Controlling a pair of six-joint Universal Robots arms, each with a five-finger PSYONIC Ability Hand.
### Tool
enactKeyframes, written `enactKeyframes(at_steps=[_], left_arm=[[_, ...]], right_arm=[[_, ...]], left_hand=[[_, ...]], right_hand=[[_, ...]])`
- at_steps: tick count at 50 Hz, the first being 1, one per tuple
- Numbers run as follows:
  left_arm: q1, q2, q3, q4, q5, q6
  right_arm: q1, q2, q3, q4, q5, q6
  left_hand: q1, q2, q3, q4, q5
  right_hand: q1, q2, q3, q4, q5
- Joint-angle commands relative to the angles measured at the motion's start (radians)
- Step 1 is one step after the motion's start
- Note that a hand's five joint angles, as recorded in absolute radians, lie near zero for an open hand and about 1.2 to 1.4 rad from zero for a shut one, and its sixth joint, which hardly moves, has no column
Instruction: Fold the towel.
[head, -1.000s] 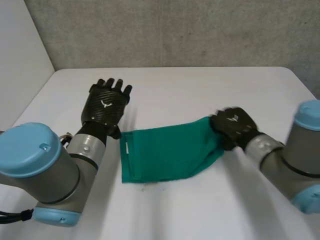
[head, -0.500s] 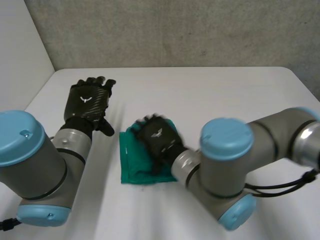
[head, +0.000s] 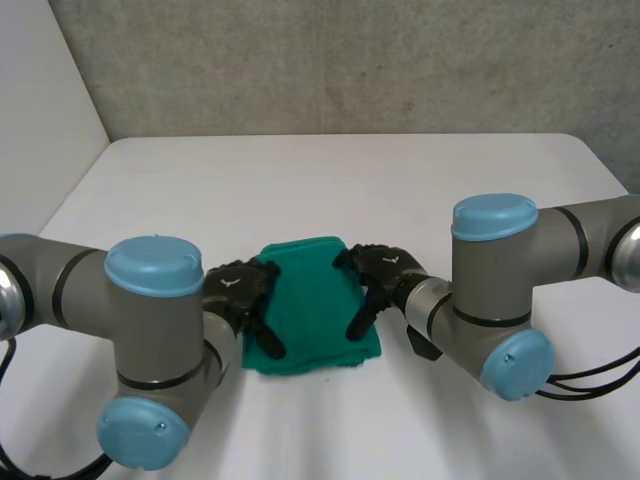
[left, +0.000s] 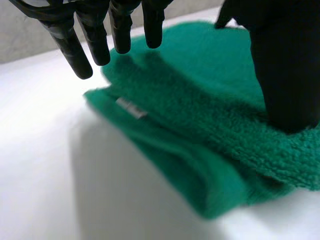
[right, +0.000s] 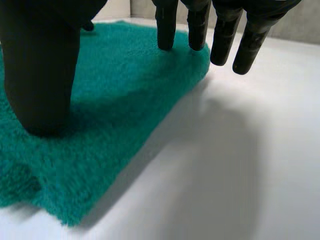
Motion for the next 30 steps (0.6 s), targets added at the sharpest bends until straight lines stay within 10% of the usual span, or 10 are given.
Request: enactKeyframes(at_steps=[1,14,24,30], left_arm=[[0.064,0.009,-0.026,-0.013,-0.031,0.074],[0.015,0.116,0.009,-0.008,-0.023,0.179],[0.064,0.323,0.172,-0.059,-0.023,0.174],[0.15,0.366,0.284,-0.247,-0.008,0.164]], right_arm=[[0.005,0.016,-0.027,0.027,-0.005,-0.057],[0.006,-0.057,-0.028,0.015,0.032,-0.196],[-0.098,-0.396,0.013,-0.134,0.341,-0.205],[-0.182,-0.478,0.012,-0.096,0.351,-0.244]], left_hand=[[-0.017,-0.028,-0.039,-0.028,-0.046],[-0.017,-0.028,-0.039,-0.028,-0.046],[0.004,-0.007,-0.018,-0.007,-0.024],[-0.014,-0.024,-0.035,-0.024,-0.042]], right_hand=[[-0.027,-0.046,-0.034,-0.056,-0.062],[-0.027,-0.046,-0.034,-0.056,-0.062],[-0.027,-0.046,-0.034,-0.056,-0.062],[-0.027,-0.046,-0.034,-0.056,-0.062]])
